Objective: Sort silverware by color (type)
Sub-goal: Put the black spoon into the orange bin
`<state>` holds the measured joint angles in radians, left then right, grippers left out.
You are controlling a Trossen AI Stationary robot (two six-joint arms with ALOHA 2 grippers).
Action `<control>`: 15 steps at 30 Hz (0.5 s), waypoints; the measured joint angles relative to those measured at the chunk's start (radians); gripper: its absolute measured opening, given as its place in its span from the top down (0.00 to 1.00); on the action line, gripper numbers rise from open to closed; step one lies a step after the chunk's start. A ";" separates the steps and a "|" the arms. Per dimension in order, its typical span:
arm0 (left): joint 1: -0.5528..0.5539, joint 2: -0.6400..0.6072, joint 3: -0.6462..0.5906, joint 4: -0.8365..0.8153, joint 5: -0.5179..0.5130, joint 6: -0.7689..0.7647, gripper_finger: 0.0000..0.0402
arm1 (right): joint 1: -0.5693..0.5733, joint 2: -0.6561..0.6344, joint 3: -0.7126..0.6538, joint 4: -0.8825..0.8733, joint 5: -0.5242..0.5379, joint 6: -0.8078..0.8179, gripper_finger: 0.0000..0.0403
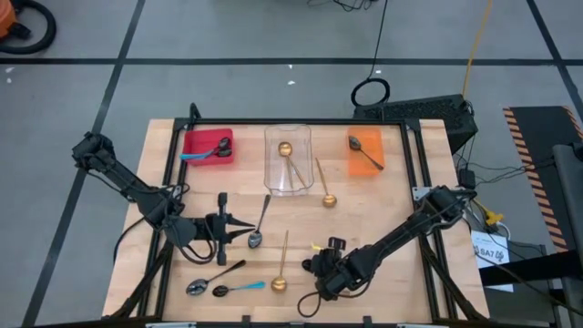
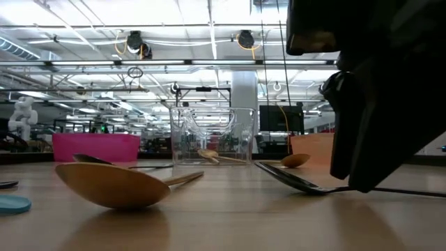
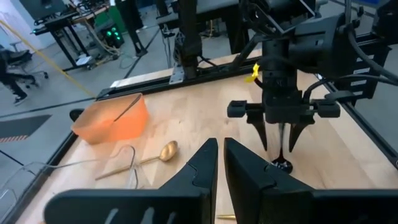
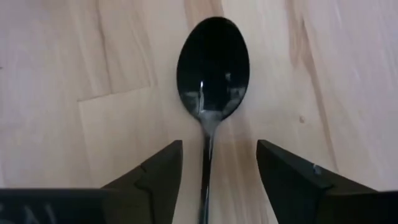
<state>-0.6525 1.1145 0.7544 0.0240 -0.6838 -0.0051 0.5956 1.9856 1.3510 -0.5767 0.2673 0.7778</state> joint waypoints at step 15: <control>0.000 0.000 0.000 -0.030 0.000 -0.002 0.91 | 0.004 0.146 0.005 0.034 -0.034 -0.030 0.74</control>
<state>-0.6525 1.1149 0.7544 -0.0059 -0.6842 -0.0071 0.5995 2.1311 1.3560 -0.5428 0.2337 0.7477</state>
